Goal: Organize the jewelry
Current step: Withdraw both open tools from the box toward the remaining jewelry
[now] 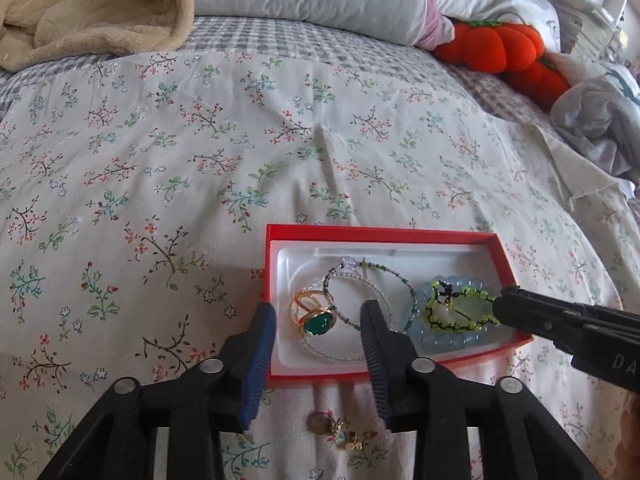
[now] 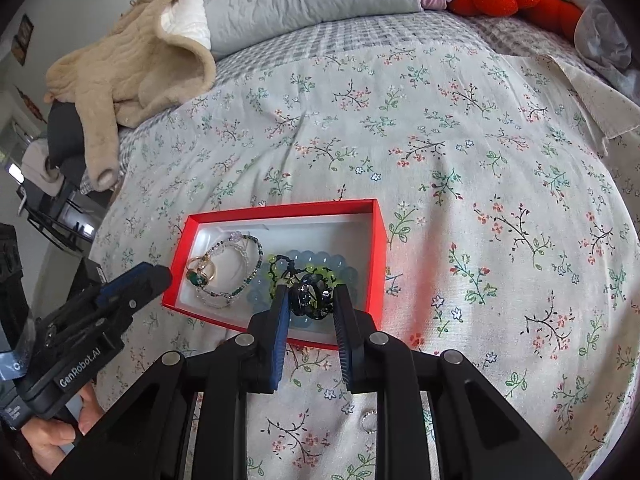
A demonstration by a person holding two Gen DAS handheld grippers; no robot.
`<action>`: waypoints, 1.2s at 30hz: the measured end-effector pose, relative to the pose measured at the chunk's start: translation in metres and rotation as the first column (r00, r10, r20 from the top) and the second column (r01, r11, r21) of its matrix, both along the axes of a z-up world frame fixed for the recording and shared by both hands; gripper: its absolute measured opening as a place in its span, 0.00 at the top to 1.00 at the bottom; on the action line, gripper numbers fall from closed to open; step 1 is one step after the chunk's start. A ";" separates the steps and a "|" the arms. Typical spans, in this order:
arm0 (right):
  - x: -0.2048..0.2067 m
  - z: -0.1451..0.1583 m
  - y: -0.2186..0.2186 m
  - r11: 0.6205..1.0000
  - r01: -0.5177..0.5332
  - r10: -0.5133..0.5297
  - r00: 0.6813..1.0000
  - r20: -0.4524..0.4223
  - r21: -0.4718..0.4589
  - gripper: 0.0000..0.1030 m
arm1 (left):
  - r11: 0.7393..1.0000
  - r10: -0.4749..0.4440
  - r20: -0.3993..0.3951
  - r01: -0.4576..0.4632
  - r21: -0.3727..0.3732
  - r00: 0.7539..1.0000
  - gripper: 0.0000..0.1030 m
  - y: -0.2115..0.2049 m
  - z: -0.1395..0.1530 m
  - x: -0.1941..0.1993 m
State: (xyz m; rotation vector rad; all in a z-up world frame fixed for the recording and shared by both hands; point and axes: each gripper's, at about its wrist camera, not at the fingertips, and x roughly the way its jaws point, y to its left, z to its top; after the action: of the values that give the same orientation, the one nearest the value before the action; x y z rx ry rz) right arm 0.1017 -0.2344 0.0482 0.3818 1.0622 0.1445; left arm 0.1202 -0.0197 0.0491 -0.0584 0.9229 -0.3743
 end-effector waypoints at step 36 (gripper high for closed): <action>-0.096 -0.035 -0.014 0.992 -0.048 0.044 0.998 -0.040 -0.115 0.45 | 0.969 0.006 -0.014 -0.003 0.248 1.000 0.20 0.019 -0.079 -0.069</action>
State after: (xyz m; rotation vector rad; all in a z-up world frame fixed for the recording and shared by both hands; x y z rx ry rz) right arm 0.0055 -0.2483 0.0130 0.2565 1.1118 0.1164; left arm 0.0517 -0.0007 -0.0302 0.1663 0.9777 -0.2521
